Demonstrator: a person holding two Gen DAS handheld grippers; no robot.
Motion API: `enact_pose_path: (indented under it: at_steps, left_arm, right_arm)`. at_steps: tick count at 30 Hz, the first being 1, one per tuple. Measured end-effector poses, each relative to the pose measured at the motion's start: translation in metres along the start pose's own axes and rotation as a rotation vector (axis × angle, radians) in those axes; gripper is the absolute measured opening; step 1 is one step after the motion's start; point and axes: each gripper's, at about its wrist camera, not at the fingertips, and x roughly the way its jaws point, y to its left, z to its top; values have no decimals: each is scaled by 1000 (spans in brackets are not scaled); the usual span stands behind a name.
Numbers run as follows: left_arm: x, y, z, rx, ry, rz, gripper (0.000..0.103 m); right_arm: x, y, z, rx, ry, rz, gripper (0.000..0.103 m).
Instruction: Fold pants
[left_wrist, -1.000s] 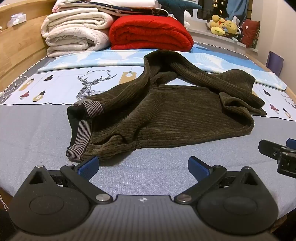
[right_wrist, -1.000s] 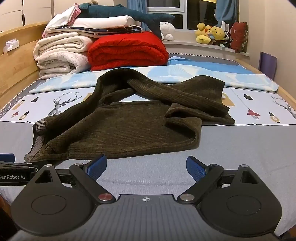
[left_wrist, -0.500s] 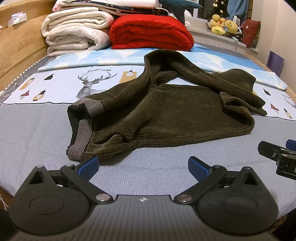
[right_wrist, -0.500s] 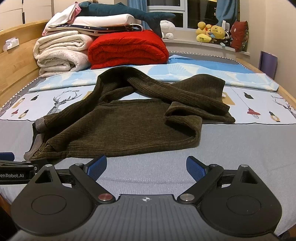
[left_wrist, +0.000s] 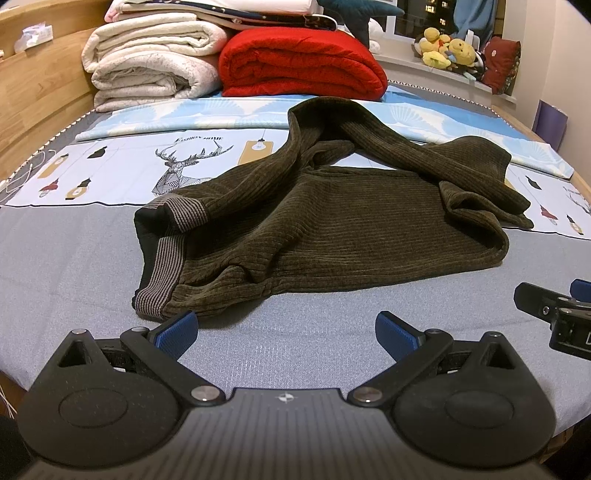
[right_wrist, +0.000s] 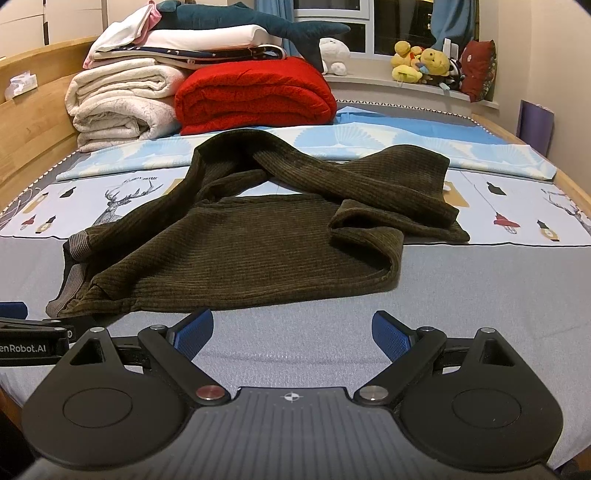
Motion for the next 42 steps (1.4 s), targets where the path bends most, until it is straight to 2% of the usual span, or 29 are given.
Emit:
enact_pose_path:
  at_steps: [4,8,11,13,14,15,16,17,18,20,23,24,25,27,29,31,32,33,34,35,36,39,42]
  left_arm:
    - [0,0,0,3,0,1,102]
    - [0,0,0,5,0,2,102]
    - [-7,4,6,-2,-55,35,102]
    - [-13,15,17,-11,-107,32,91]
    - [-15,22,25,-9,-119,18,71]
    - [-16,29,33,-8,-126,1,51]
    - [-16,40,44,-8,-136,-27,44]
    - [-16,49,54,5,-154,-46,28]
    - [-16,57,64,27,-175,-47,18]
    - [-8,79,83,50,-192,-34,18]
    - [23,119,89,-19,-128,-33,18]
    - [38,130,84,-64,-90,-7,18]
    - [56,145,83,-142,6,2,18]
    - [80,169,80,-285,98,-46,18]
    - [97,179,77,-320,177,-33,18]
    - [110,185,75,-333,232,-21,24]
    - [115,186,75,-336,250,-25,31]
    - [120,186,74,-333,262,-25,46]
    - [124,187,75,-326,273,-19,54]
    - [128,185,75,-312,284,-6,67]
    - [130,183,74,-302,293,5,73]
    - [145,182,75,-283,331,16,81]
    - [162,176,74,-267,376,17,83]
  right_arm:
    - [13,-2,-12,1,0,-1,93]
    - [12,0,-9,5,4,3,93]
    - [11,1,-7,18,1,0,90]
    - [10,-1,-8,31,-14,-10,76]
    - [4,-7,-1,66,-9,4,73]
    - [1,-12,1,87,-27,9,65]
    - [-1,-18,3,111,-52,20,57]
    - [-2,-26,7,147,-77,38,54]
    - [-4,-34,10,178,-104,52,52]
    - [-3,-49,20,203,-148,35,52]
    - [11,-68,34,174,-136,-37,52]
    - [19,-74,38,160,-122,-60,53]
    - [31,-81,41,157,-97,-72,55]
    - [56,-95,45,174,-13,-82,56]
    - [82,-106,45,185,56,-116,57]
    - [106,-115,46,197,114,-128,62]
    - [117,-117,45,192,139,-137,63]
    - [125,-119,45,184,156,-140,65]
    - [136,-119,47,173,170,-135,68]
    - [142,-119,48,152,170,-139,69]
    - [149,-118,51,132,169,-146,71]
    - [170,-110,58,77,154,-132,77]
    - [192,-97,60,-22,170,-99,78]
